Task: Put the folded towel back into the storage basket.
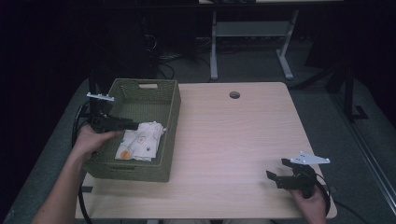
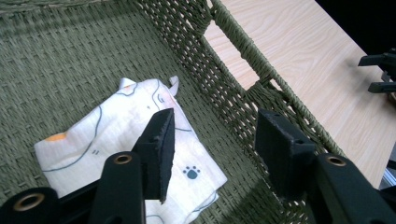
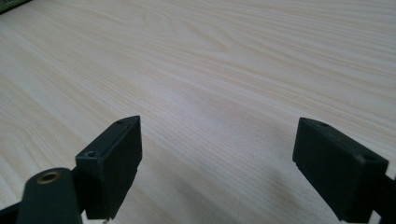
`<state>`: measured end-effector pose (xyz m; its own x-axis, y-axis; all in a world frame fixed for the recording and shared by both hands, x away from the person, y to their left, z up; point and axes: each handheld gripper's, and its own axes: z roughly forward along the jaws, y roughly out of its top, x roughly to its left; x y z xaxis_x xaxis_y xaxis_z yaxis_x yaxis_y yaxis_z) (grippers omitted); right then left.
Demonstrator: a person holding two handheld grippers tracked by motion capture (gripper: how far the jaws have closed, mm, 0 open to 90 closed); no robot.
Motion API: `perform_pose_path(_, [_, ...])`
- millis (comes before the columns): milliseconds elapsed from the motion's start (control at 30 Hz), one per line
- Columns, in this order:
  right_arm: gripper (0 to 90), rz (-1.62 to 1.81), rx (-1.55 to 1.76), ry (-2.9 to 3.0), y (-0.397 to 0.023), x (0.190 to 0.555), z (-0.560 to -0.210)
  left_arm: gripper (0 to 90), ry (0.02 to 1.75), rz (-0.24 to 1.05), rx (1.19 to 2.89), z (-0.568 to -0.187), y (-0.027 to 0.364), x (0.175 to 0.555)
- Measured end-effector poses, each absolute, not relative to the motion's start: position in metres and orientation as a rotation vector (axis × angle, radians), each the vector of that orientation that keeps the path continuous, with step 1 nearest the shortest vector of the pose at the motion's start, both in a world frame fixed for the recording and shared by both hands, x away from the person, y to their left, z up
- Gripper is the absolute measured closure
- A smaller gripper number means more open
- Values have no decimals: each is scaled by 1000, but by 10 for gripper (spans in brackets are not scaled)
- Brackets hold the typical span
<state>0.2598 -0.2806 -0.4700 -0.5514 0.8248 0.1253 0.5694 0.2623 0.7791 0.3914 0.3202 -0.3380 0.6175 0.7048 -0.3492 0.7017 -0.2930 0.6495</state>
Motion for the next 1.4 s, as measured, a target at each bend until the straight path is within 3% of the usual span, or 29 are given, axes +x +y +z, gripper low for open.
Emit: perform_pose_path(1400, [145,1208,1200,2258,-286,262,-464,436,1083,49,2068,-315,245,370])
